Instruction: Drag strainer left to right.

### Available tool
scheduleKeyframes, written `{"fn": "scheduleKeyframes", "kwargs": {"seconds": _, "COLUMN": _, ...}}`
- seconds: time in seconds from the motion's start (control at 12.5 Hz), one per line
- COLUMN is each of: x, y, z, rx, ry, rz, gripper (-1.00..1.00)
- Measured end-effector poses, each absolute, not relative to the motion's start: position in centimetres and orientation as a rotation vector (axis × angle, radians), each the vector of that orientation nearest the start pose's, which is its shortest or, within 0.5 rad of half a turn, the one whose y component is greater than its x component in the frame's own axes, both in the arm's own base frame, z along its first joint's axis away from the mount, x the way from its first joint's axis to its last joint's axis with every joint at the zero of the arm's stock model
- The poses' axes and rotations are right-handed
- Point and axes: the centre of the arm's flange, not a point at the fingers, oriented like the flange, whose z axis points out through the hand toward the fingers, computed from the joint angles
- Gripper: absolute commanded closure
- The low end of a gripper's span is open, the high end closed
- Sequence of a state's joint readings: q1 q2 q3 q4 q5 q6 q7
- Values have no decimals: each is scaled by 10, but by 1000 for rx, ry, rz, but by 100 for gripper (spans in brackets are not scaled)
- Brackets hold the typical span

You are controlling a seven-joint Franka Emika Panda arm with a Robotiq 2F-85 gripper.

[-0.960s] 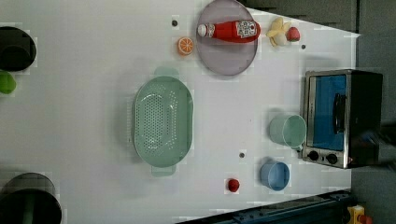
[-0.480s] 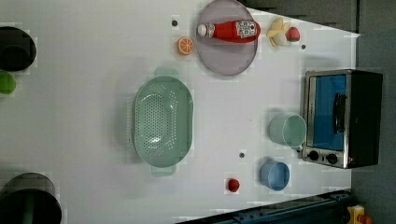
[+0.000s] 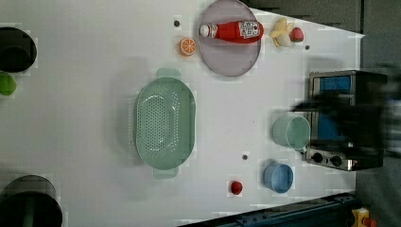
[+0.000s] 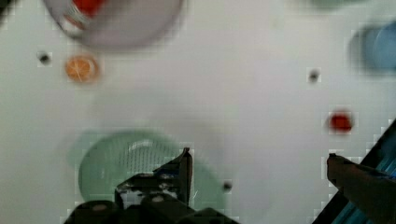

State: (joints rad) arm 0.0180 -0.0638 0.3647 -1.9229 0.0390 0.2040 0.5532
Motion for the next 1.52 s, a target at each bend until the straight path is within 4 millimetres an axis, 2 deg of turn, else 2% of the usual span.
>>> {"fn": "scheduleKeyframes", "kwargs": {"seconds": 0.16, "x": 484, "y": 269, "z": 424, "rx": -2805, "ry": 1630, "rz": 264, "gripper": -100}}
{"fn": "scheduleKeyframes", "kwargs": {"seconds": 0.24, "x": 472, "y": 293, "z": 392, "rx": -2766, "ry": 1706, "rz": 299, "gripper": -100}}
{"fn": "scheduleKeyframes", "kwargs": {"seconds": 0.32, "x": 459, "y": 311, "z": 370, "rx": -2736, "ry": 1780, "rz": 312, "gripper": -100}}
{"fn": "scheduleKeyframes", "kwargs": {"seconds": 0.48, "x": 439, "y": 339, "z": 345, "rx": -2657, "ry": 1854, "rz": 309, "gripper": -100}}
{"fn": "scheduleKeyframes", "kwargs": {"seconds": 0.64, "x": 441, "y": 361, "z": 324, "rx": -2557, "ry": 1851, "rz": 295, "gripper": -100}}
{"fn": "scheduleKeyframes", "kwargs": {"seconds": 0.8, "x": 445, "y": 356, "z": 291, "rx": -2485, "ry": 1903, "rz": 295, "gripper": -100}}
{"fn": "scheduleKeyframes", "kwargs": {"seconds": 0.96, "x": 459, "y": 346, "z": 253, "rx": -2369, "ry": 1933, "rz": 314, "gripper": -100}}
{"fn": "scheduleKeyframes", "kwargs": {"seconds": 1.12, "x": 467, "y": 316, "z": 210, "rx": -2323, "ry": 2001, "rz": 306, "gripper": -100}}
{"fn": "scheduleKeyframes", "kwargs": {"seconds": 1.28, "x": 465, "y": 282, "z": 177, "rx": -2291, "ry": 2077, "rz": 289, "gripper": -100}}
{"fn": "scheduleKeyframes", "kwargs": {"seconds": 1.52, "x": 467, "y": 262, "z": 151, "rx": -2271, "ry": 2127, "rz": 299, "gripper": -100}}
